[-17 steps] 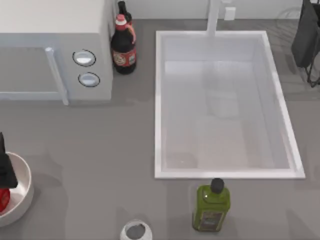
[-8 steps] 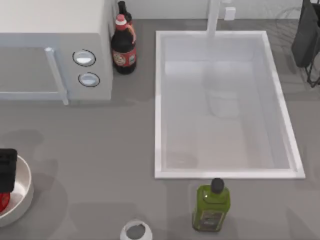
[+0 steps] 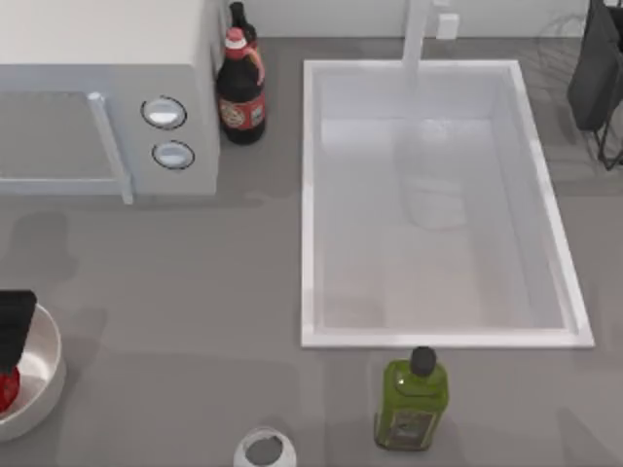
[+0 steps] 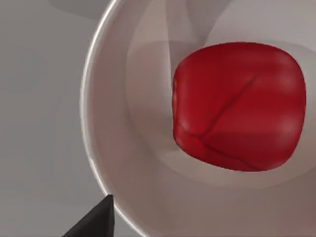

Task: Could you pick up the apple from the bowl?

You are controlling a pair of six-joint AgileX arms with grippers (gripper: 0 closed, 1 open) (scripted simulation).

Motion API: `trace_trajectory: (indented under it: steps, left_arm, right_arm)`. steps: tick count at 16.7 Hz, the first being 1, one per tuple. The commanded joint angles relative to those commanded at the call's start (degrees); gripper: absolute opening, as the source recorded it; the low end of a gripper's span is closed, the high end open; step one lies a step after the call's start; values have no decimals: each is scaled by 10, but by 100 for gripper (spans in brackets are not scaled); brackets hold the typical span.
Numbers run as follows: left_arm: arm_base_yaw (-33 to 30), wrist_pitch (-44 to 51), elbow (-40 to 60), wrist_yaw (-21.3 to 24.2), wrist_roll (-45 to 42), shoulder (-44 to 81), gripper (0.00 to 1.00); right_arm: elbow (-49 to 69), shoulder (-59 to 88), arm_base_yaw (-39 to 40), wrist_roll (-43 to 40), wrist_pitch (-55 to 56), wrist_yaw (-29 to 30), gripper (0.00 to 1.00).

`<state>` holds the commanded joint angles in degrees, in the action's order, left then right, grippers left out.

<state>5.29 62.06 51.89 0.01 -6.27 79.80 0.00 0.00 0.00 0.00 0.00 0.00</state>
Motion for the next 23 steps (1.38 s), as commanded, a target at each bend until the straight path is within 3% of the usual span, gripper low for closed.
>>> trace_trajectory:
  steps: [7, 15, 21, 23]
  left_arm:
    - [-2, -23, -17, 0, 0, 9, 100]
    - [2, -256, -135, 0, -4, 111, 100]
    - [2, -285, -156, 0, -5, 130, 100]
    - [2, -285, -156, 0, -5, 130, 85]
  right_arm:
    - [0, 0, 0, 0, 0, 0, 100]
    - [0, 0, 0, 0, 0, 0, 100]
    - [0, 0, 0, 0, 0, 0, 100]
    - [0, 0, 0, 0, 0, 0, 100]
